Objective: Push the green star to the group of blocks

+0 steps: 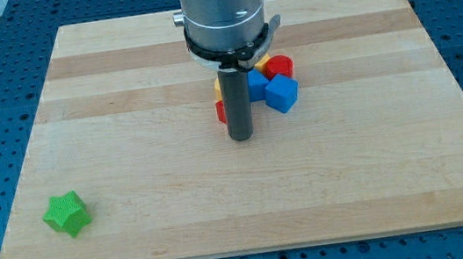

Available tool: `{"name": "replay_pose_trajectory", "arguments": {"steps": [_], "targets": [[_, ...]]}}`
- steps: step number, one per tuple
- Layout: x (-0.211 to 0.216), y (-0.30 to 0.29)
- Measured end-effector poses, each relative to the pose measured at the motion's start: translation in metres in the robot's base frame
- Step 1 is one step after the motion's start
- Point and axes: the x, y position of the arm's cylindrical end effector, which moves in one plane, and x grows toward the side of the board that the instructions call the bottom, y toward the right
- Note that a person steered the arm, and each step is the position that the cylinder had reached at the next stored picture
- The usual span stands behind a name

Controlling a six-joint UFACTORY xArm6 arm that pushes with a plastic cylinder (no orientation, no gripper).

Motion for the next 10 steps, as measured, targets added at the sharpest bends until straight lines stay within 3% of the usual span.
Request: {"name": "replay_pose_trajectory", "arguments": {"steps": [3, 6, 8, 10], "targets": [[-0.011, 0.0], [0.091, -0.011], [0.147, -0.08], [0.146, -0.162]]}}
